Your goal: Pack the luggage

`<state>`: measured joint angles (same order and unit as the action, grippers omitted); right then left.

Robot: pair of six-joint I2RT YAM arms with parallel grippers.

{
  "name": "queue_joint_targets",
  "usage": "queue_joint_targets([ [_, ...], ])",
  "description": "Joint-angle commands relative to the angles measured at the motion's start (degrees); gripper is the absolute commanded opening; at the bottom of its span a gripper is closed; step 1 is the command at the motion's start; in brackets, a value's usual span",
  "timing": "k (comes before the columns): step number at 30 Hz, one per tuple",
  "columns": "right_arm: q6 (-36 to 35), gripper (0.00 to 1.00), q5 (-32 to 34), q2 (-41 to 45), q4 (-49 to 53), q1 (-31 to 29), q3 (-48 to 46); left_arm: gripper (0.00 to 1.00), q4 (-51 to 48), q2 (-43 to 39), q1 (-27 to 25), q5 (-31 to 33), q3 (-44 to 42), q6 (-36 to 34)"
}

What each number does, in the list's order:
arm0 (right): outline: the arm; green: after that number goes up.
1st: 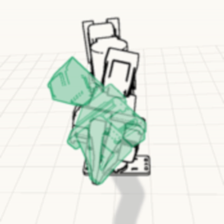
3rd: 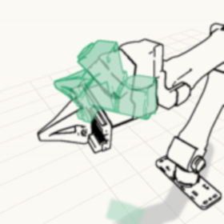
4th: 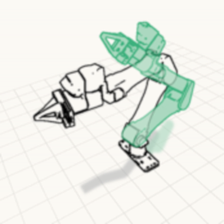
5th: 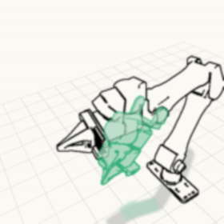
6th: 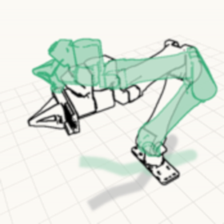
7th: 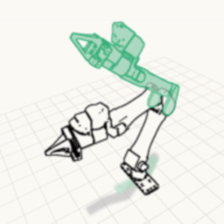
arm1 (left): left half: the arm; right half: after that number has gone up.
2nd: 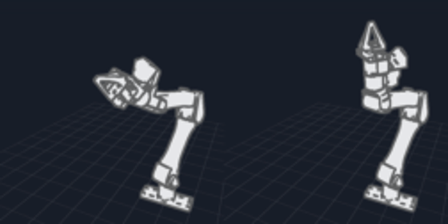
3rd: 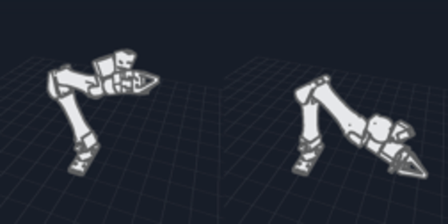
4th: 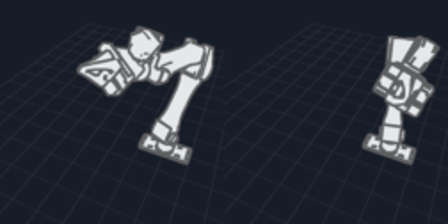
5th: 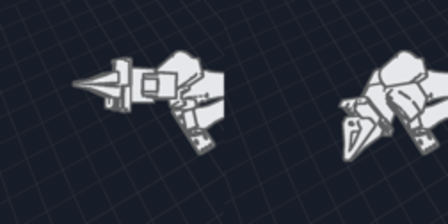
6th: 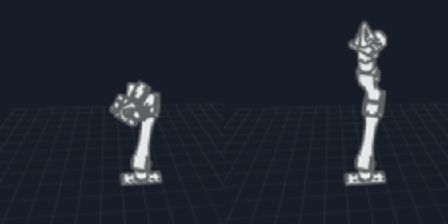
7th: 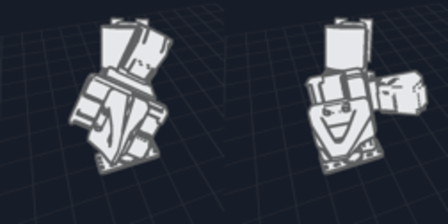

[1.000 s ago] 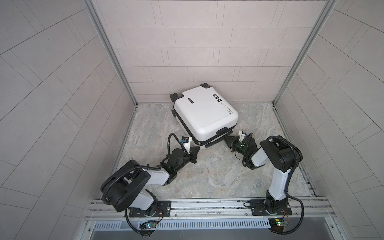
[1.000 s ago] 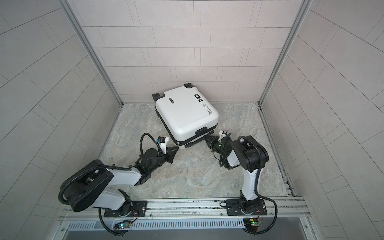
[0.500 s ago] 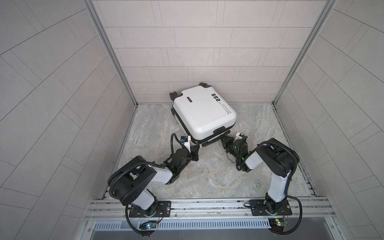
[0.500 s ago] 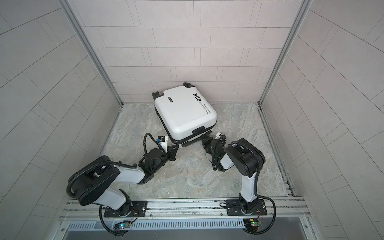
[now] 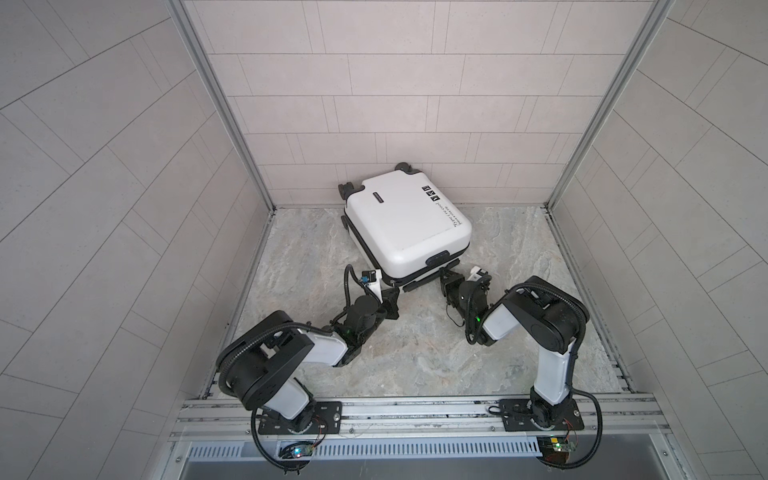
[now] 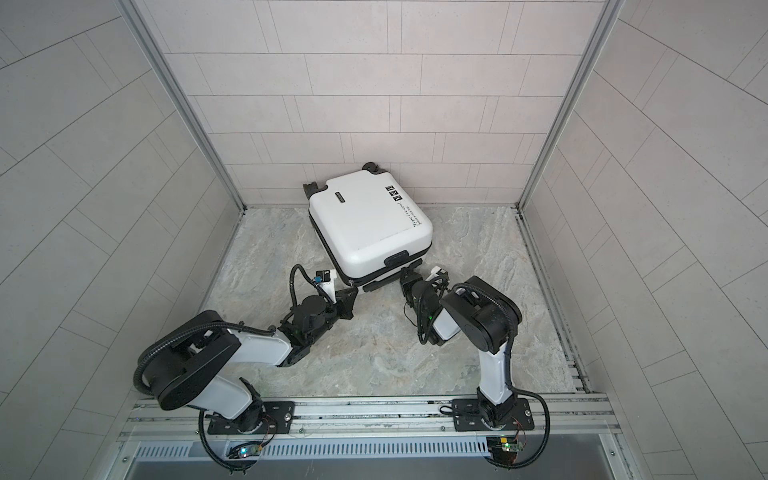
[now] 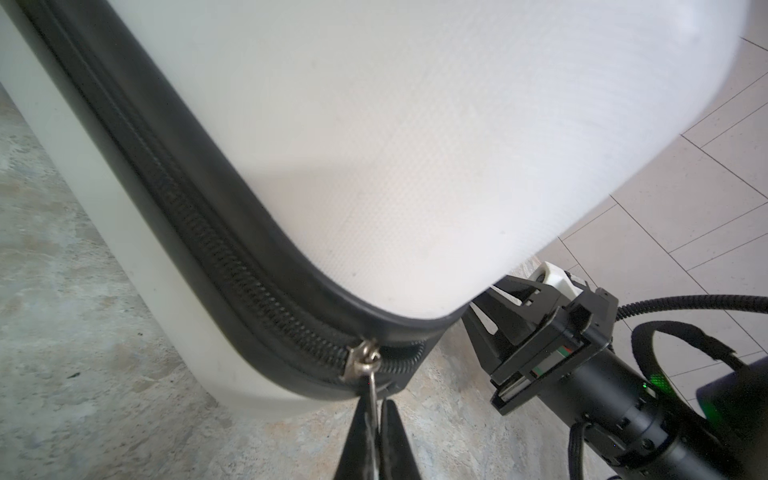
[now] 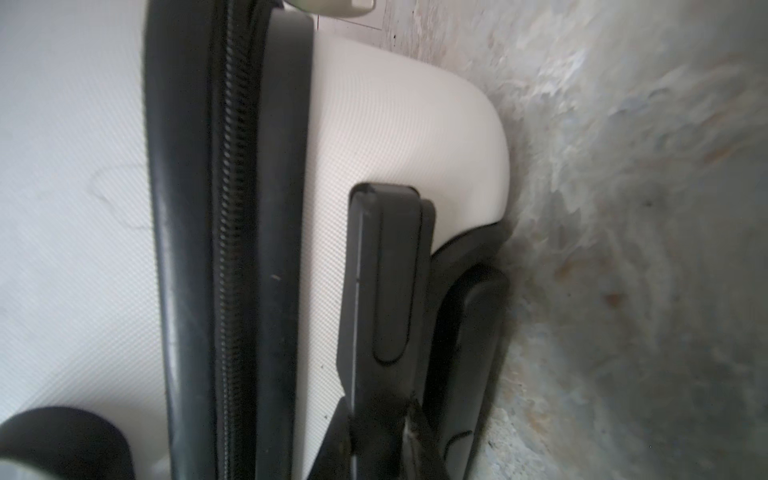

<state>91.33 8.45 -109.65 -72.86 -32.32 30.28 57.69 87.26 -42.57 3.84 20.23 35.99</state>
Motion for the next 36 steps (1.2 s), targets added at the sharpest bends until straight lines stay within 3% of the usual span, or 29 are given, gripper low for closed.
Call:
queue_joint_targets([
  [1, -5.09, 0.0, -15.2, 1.96, -5.51, -5.75, 2.07, 0.0, 18.02, -7.58, -4.02, -12.1, 6.09, 0.33],
  [6, -5.91, 0.0, -15.45, 1.08, -5.62, -5.86, 2.5, 0.0, 18.56, -10.93, -3.84, -9.46, 3.69, 3.66],
  [12, -6.87, 0.0, -14.93, 2.0, -5.22, -5.84, 1.47, 0.0, 18.55, -12.11, -3.66, -10.77, 6.41, 9.29],
  [19, -9.42, 0.0, -14.0, 4.57, -2.15, -6.66, 0.54, 0.0, 18.67, -13.93, -3.32, -7.36, 6.91, 17.0],
  [27, -10.12, 0.0, -12.68, 3.59, -0.78, -9.11, 2.21, 0.0, 18.66, -16.3, -3.35, -6.4, 8.96, 18.82],
  [36, -10.18, 0.0, -11.27, 1.49, -1.34, -11.62, 2.9, 0.0, 18.77, -10.31, -4.65, -9.9, 12.55, 19.9],
])
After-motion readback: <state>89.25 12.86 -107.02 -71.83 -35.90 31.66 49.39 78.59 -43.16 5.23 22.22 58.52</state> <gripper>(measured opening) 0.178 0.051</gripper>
